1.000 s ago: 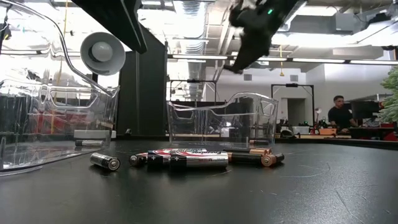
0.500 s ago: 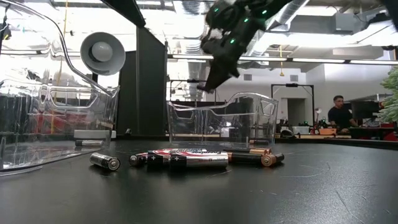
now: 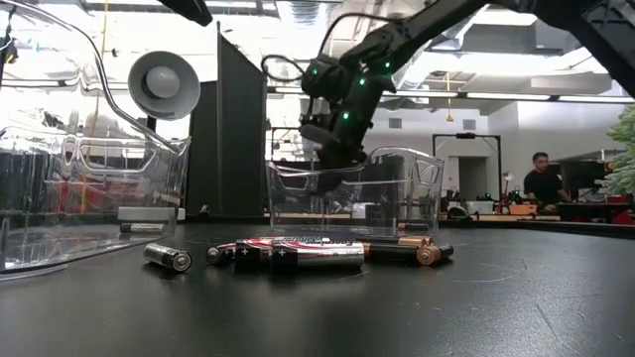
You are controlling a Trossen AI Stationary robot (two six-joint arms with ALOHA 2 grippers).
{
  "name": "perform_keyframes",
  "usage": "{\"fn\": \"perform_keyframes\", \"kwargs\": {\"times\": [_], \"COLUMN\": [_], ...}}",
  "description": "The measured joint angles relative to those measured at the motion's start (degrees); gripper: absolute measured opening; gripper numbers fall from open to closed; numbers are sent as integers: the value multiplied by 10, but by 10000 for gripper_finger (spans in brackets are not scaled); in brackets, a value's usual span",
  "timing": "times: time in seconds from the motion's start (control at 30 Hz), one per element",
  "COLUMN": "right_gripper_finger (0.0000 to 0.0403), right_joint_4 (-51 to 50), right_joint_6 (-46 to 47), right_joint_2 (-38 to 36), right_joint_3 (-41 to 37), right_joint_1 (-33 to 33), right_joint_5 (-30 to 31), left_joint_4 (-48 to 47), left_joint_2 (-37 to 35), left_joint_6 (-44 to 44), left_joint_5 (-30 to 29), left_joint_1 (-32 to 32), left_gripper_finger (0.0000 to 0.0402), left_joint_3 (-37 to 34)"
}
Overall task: Sort batteries
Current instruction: Put the black battery into the top transparent bin, then put the silver battery into the bottom transparent bin
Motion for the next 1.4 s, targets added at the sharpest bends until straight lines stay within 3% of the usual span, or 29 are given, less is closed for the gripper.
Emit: {"fn": "perform_keyframes", "kwargs": {"times": [0.7,1.1,1.4], "right_gripper_finger": [35,82,89], "right_joint_4": [23,26,26], "right_joint_6": [30,34,34], "right_joint_2": [18,18,18], "right_joint_3": [1,1,1], "right_joint_1": [-10,-12,-12], "right_joint_5": [17,36,36], "left_joint_4": [-3,-3,-2], "left_joint_2": [0,0,0], "left_joint_6": [-8,-10,-11], "left_joint_5": [-4,-3,-3], "left_joint_1": [-4,-4,-4], "left_gripper_finger": [162,162,162], "left_joint_3": [0,0,0]}}
